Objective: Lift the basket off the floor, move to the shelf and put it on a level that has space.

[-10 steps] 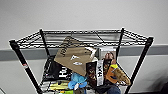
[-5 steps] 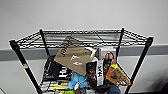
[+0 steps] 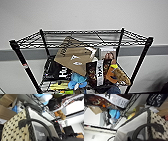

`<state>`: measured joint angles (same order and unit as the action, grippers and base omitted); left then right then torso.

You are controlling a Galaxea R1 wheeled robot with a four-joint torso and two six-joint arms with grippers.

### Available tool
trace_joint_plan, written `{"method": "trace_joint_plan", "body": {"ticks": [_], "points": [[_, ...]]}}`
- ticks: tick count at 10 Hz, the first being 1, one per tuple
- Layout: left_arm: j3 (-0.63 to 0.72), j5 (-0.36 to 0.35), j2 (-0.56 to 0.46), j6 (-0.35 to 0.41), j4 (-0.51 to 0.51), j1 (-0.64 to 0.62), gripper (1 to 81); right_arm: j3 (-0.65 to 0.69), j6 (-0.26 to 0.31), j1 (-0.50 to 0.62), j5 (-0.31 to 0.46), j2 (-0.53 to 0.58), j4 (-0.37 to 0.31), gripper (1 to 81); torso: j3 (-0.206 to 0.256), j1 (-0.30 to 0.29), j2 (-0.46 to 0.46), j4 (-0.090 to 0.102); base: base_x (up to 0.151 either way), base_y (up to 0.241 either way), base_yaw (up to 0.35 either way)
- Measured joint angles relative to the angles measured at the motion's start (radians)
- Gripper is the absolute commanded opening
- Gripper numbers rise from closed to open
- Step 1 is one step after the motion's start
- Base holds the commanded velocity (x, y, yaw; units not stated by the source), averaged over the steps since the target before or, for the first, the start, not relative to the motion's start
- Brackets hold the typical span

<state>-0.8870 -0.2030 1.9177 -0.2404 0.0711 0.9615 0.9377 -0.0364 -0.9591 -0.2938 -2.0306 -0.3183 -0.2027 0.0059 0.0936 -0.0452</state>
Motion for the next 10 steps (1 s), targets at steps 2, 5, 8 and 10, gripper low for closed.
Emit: {"method": "trace_joint_plan", "body": {"ticks": [2,5,8,10], "points": [[0.067,0.000,-0.044,-0.001,-0.005,-0.028,1.0,-0.055,-0.003,0.040,0.001,0.045,0.001,1.0,0.001,0.000,0.000,0.000,0.000,0.000,0.000],[0.150,0.003,-0.112,-0.003,-0.007,-0.080,1.0,-0.132,-0.010,0.076,0.007,0.091,0.000,1.0,0.067,0.000,0.000,0.000,0.000,0.000,0.000],[0.224,0.020,-0.160,-0.013,-0.009,-0.132,1.0,-0.196,-0.016,0.118,0.018,0.137,0.001,1.0,0.119,-0.002,0.002,0.000,0.000,0.000,0.000],[0.251,0.031,-0.190,-0.021,-0.008,-0.179,1.0,-0.206,-0.042,0.157,0.034,0.140,0.000,1.0,0.116,-0.003,0.002,0.000,0.000,0.000,0.000]]}}
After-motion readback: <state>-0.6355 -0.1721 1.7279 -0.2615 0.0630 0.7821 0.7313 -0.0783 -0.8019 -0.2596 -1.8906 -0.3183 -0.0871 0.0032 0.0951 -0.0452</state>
